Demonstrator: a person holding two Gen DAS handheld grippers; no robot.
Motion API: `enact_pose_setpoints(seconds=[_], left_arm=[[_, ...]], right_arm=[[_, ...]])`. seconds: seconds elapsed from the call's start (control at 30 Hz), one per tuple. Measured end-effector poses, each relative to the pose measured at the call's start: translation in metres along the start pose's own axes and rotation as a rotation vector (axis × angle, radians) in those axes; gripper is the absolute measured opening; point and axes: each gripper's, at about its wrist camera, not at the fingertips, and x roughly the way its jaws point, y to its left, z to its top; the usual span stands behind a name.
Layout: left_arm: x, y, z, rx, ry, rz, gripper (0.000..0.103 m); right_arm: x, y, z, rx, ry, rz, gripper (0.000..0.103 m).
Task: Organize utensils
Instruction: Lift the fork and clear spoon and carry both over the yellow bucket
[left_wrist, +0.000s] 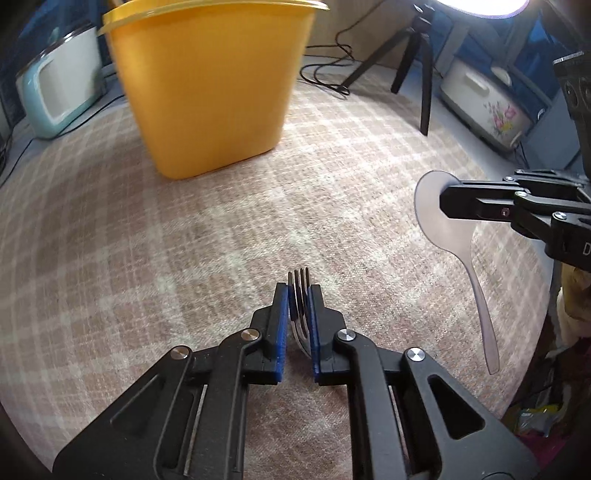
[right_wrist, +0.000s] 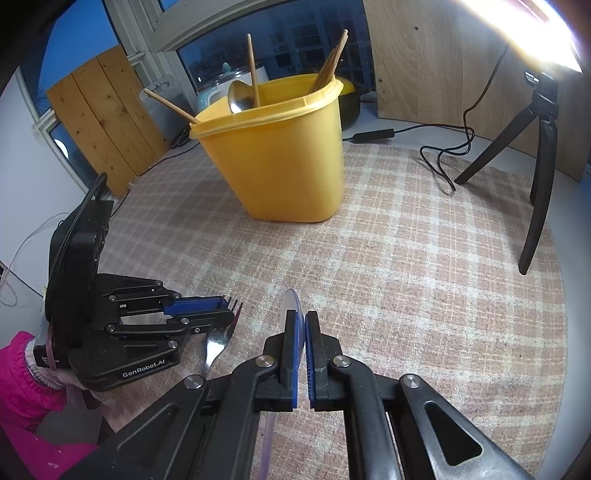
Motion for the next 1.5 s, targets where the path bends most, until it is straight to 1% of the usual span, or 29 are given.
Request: enact_pose_setpoints(seconds=[0.13,0.2,0.4,0.47,0.53,0.63,0.7,0.93,1.03,1.27,1.5], left_arm=[[0.007,-0.006,0.004,0.018,0.022,-0.014,0.001],[0.01,-0.01,0.006,0.033,0.018,-0.003,0.001],[0.012,-0.009,0.006,0.032,0.031,-0.006,0.001],[0.015,-0.01,0.007,0.052,0.046,-0.007,0.001],[0.013,-0.012,0.008,0.069,0.043,0.005,0.001],[0.003,-0.01,0.01,0.029,0.01,-0.018,0.0],[-0.008,-0.009,0.011,0.017,-0.021,-0.019,0.0],[-0.059,-0.011,0.017,0.04,-0.163,0.039,0.0],[-0.075,-0.01,0.02,0.04,-0.209,0.052,0.0],[-0.105,-0.004,0.027,0.028,-0.282,0.055,0.0],[-0.124,0.004,0.037,0.021,-0.335,0.07,0.0]], right_arm=[[0.002,0.0,-0.002,-0.005,0.008,-0.003,0.001],[0.002,0.0,-0.002,-0.004,0.006,-0.005,0.001],[-0.001,-0.003,-0.003,0.003,-0.002,-0.008,0.001],[-0.001,-0.003,-0.003,0.003,-0.003,-0.01,0.001],[-0.001,-0.003,-0.003,0.004,-0.006,-0.012,0.001],[-0.005,-0.001,-0.003,0.009,-0.024,-0.012,0.001],[-0.009,0.0,-0.002,0.012,-0.038,-0.014,0.001],[-0.028,0.005,0.007,0.009,-0.097,-0.022,0.001],[-0.036,0.008,0.013,0.006,-0.124,-0.023,0.001],[-0.052,0.015,0.026,-0.011,-0.175,-0.03,0.001],[-0.064,0.022,0.039,-0.018,-0.224,-0.033,0.001]])
